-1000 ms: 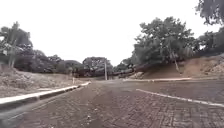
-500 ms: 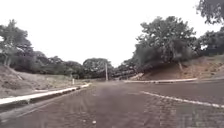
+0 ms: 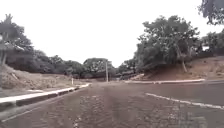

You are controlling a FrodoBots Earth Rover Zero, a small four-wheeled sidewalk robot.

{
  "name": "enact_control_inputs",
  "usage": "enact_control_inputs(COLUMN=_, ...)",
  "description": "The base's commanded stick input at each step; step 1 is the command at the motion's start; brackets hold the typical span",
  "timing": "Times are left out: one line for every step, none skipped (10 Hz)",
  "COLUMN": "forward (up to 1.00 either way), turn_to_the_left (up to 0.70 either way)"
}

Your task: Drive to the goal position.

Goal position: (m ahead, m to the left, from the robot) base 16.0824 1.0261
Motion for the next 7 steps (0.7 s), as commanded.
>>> enact_control_inputs(forward=1.00, turn_to_the_left=0.00)
enact_control_inputs(forward=1.00, turn_to_the_left=0.00)
enact_control_inputs(forward=1.00, turn_to_the_left=0.00)
enact_control_inputs(forward=1.00, turn_to_the_left=0.00)
enact_control_inputs(forward=1.00, turn_to_the_left=0.00)
enact_control_inputs(forward=1.00, turn_to_the_left=0.00)
enact_control_inputs(forward=1.00, turn_to_the_left=0.00)
